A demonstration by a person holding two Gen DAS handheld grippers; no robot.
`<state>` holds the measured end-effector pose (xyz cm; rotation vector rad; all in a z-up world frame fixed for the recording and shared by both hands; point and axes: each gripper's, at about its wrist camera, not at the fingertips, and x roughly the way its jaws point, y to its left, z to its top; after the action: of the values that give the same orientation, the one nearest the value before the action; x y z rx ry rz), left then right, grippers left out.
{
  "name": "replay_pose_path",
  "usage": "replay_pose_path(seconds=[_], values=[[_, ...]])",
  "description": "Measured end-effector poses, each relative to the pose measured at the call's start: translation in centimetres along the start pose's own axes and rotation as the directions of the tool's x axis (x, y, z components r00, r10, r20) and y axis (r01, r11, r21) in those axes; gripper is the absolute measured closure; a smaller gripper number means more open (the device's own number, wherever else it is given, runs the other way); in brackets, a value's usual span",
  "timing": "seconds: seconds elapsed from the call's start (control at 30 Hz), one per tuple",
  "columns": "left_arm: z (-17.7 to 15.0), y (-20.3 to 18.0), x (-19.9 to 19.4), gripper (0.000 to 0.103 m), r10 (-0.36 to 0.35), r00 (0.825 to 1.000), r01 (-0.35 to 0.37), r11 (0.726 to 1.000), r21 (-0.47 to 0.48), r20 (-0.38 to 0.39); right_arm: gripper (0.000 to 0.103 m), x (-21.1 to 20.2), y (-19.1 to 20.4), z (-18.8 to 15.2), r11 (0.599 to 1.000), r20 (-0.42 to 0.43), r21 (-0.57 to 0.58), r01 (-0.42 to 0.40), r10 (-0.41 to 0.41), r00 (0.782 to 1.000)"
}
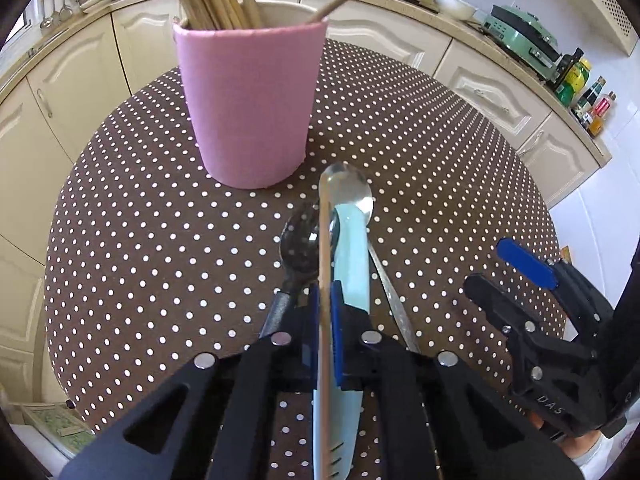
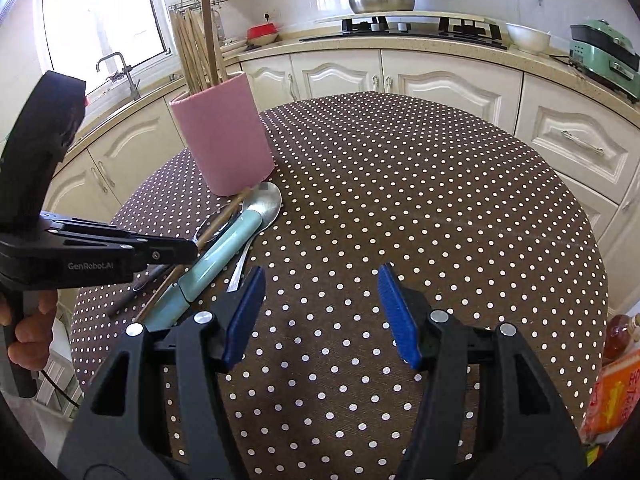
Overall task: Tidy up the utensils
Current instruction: 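Move both grippers down toward the utensils beside the pink cup, then grasp a chopstick with the left gripper while the right gripper grasps the silver spoon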
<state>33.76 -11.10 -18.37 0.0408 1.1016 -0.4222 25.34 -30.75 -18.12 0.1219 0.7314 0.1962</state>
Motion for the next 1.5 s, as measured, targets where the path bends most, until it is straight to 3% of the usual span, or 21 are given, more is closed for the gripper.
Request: replay_pose_path(seconds=[0.33,0.6,0.73,0.93,1.2,1.3,1.37,1.5], values=[[-2.7,3.4,-4.9,0.098,0.005,0.994,0.002,0.998,-0.063,0.111,0.044,3.0,3.0,1.6,0.993,-0.154,-0.091,-0.071,0.057,0.986],[-3.6,5.9,-6.5,0.098,0.048,0.989,-0.034,0.994,-0.109,0.137,0.045,6.0,4.8,3.3,0.979,-0.269,-0.201,-0.031,-0.025,0.963],[-3.8,6.5,-6.7,0.098,0.071,0.987,-0.053,0.991,-0.123,0.144,0.067,6.6,4.1,4.5,0.978,-0.326,-0.206,-0.030,-0.040,0.945],[-3.5,6.8,-6.2,0.098,0.074,0.988,-0.054,0.988,-0.144,0.137,0.068,7.6,2.6,6.0,0.979,-0.378,-0.200,-0.050,-0.030,0.925],[-2.8,6.5,-5.7,0.098,0.074,0.989,-0.055,0.988,-0.143,0.130,0.068,10.9,4.1,8.7,0.964,-0.439,-0.260,-0.061,-0.062,0.896],[-2.5,6.5,-6.1,0.098,0.075,0.986,-0.053,0.987,-0.148,0.150,0.081,11.5,3.7,9.4,0.963,-0.450,-0.264,-0.057,-0.071,0.890],[-2.4,6.2,-6.3,0.098,0.074,0.984,-0.051,0.988,-0.147,0.160,0.098,11.8,3.2,9.6,0.968,-0.456,-0.245,-0.062,-0.059,0.888],[-2.2,5.6,-7.0,0.098,0.070,0.980,-0.043,0.989,-0.144,0.186,0.099,11.8,1.4,9.6,0.977,-0.433,-0.204,-0.066,-0.030,0.901]])
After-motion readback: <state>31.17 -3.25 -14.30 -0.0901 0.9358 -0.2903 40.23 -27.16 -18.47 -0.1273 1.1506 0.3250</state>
